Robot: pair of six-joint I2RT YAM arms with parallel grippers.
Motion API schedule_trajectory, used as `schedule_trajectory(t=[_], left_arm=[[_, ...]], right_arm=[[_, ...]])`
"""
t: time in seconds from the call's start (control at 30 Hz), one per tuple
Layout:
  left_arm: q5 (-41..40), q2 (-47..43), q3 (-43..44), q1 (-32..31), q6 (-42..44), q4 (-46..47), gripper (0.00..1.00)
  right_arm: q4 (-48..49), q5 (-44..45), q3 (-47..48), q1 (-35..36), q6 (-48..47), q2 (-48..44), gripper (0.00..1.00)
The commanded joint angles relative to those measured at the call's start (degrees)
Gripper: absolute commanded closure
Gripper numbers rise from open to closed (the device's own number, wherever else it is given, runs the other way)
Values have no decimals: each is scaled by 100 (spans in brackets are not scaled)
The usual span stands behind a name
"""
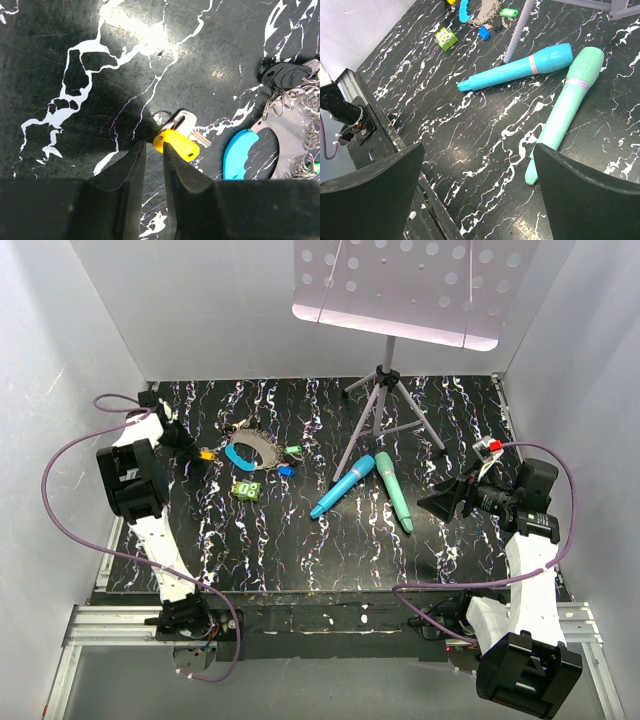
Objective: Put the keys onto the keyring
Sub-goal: Pick up the key from the center of the board.
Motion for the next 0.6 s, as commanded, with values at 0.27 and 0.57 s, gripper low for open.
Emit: schedule_trajectory(t=[0.27,0.57], left_arm=[[246,159,465,82,-20,-105,80],[421,335,597,99,-38,-167,80]], right_arm=[[7,-117,118,28,-62,18,0],[-2,-99,118,28,-62,18,0]])
